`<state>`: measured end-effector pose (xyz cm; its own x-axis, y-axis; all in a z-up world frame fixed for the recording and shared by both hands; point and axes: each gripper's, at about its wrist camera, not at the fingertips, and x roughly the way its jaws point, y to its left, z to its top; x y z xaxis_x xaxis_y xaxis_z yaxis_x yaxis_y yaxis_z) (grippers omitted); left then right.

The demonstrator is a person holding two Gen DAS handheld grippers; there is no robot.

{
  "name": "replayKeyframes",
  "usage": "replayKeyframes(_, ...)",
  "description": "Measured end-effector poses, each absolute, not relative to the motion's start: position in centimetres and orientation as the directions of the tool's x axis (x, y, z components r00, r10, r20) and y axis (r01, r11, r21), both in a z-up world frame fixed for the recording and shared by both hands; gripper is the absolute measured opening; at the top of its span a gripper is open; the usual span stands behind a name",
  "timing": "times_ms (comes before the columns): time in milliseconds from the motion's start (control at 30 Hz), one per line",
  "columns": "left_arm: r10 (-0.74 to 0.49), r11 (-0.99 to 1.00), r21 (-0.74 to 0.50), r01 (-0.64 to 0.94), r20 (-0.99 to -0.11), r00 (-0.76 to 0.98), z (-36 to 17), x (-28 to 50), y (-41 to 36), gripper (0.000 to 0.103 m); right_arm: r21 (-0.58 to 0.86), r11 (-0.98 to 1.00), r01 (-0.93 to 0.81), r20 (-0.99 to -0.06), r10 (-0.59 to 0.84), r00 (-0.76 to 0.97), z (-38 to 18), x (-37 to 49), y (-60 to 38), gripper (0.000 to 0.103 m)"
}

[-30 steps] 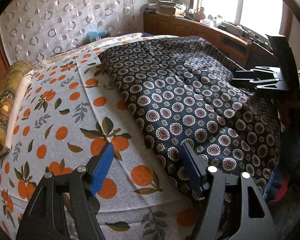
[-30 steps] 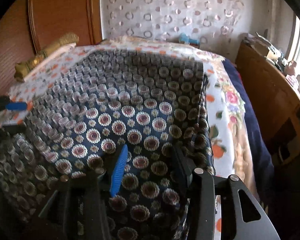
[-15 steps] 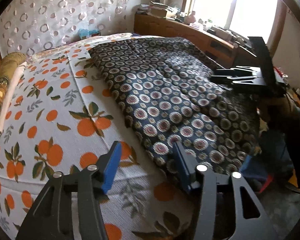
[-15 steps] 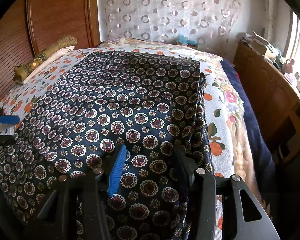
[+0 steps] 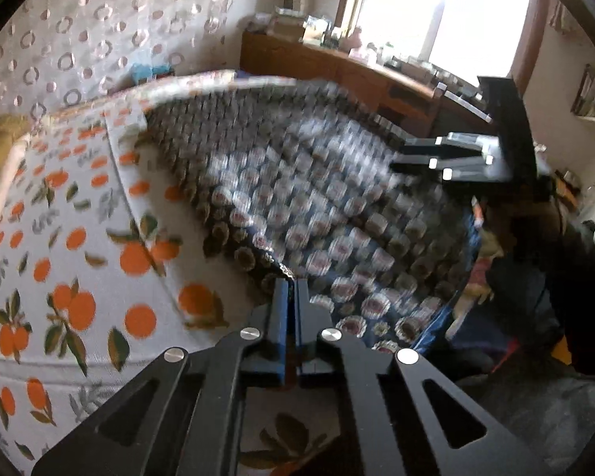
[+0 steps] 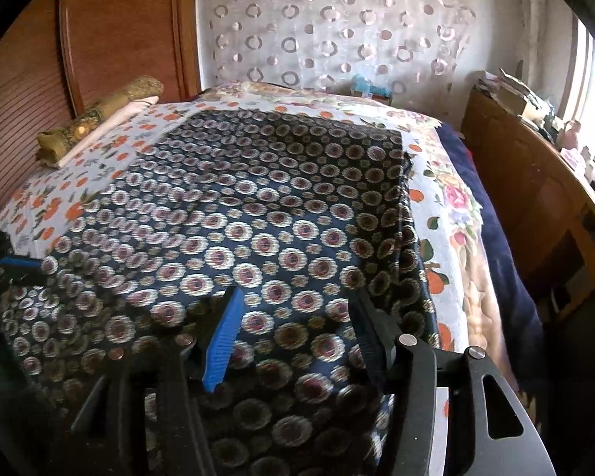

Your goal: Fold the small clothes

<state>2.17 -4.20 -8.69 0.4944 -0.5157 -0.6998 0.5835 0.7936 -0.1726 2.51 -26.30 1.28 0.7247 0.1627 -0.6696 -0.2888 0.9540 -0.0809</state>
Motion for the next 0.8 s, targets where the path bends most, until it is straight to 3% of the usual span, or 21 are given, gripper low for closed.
replayKeyframes(167,-0.557,0.783,-0.163,0.6,-0.613,0.56,-4.4,3.2,-5.2,0.003,-0.036,0.943,-0.332,-0.644,0.232,0.729,2.7,0.3,-25.3,0.058)
replayKeyframes(333,-0.566,0.783,-0.158,0.602,-0.584,0.582,-2.0,6.2,-6.8,0.003,-0.017,0.935,-0.355,-0.601,0.274,0.751,4.9,-1.9,-24.8,0.058)
replayKeyframes(600,-0.519,0.824,-0.17,0.541,-0.611,0.598,-2.8,11.2,-7.7,0.003,-0.045,0.926,-0.376,-0.556,0.29,0.779,6.9,-5.2,-24.2,0.06)
replayKeyframes(800,-0.471,0.853,-0.165,0.496,-0.652,0.594,-4.9,13.2,-7.7,0.003,-0.04,0.922,-0.384,-0.573,0.294,0.765,6.2,-5.6,-24.2,0.06)
